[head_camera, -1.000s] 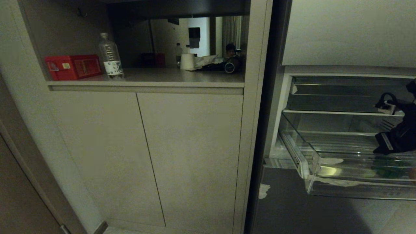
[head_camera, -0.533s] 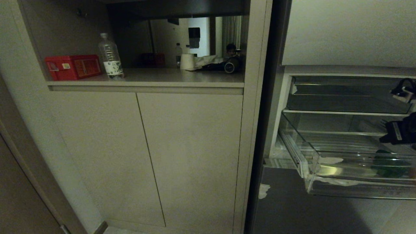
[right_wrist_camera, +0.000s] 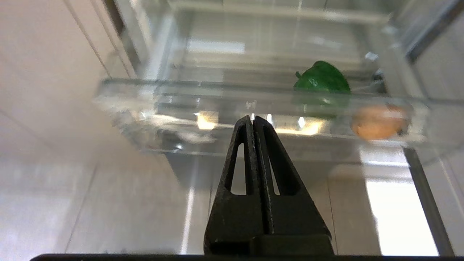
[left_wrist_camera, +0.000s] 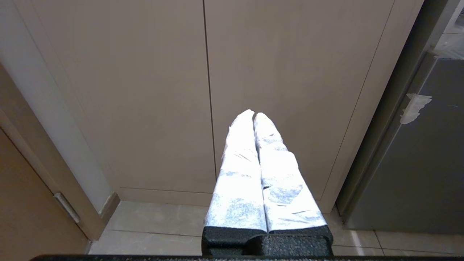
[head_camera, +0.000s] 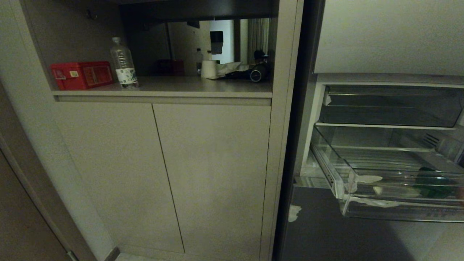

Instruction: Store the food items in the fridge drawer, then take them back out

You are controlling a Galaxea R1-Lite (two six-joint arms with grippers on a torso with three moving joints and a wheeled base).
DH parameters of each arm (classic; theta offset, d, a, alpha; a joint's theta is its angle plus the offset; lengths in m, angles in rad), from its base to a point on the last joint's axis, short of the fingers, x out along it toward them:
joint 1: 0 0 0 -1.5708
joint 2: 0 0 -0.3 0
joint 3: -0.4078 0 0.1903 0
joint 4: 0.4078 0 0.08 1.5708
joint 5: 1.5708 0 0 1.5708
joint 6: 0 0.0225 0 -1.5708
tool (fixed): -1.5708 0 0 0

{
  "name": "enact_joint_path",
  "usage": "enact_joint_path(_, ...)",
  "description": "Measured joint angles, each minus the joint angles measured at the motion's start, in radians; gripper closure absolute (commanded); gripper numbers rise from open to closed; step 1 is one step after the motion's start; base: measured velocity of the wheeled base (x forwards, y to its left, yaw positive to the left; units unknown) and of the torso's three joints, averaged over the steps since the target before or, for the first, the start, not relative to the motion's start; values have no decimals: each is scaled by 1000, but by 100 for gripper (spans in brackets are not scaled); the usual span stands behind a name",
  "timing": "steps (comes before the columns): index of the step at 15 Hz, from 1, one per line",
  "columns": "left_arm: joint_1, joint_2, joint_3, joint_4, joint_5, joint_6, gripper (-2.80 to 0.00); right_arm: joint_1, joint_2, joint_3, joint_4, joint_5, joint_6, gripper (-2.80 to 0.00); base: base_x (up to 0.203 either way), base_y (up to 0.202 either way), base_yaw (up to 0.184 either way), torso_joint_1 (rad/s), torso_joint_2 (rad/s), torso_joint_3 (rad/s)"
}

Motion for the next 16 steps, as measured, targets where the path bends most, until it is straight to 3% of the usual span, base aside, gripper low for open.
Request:
enact_joint_path(2,0,0,0,0,0,0,0,7,-189,120,-33,-7,22,0,0,0,0,0,0,0)
enact_joint_path(5,1,0,0,0,0,0,0,117,-433,382,-102,-123,18,0,0,0,0,0,0,0)
enact_joint_path(8,0,0,0,0,0,0,0,230,-619,684,-265,-227,-2,0,0,0,0,0,0,0)
enact_joint_path(10,0,0,0,0,0,0,0,269,-745,844,-404,-248,-16,0,0,0,0,0,0,0)
enact_joint_path(13,0,0,0,-1,0,0,0,295,-929,935,-451,-198,-5,0,0,0,0,0,0,0)
enact_joint_path(16,0,0,0,-1,0,0,0,306,-994,948,-429,-183,106,0,0,0,0,0,0,0)
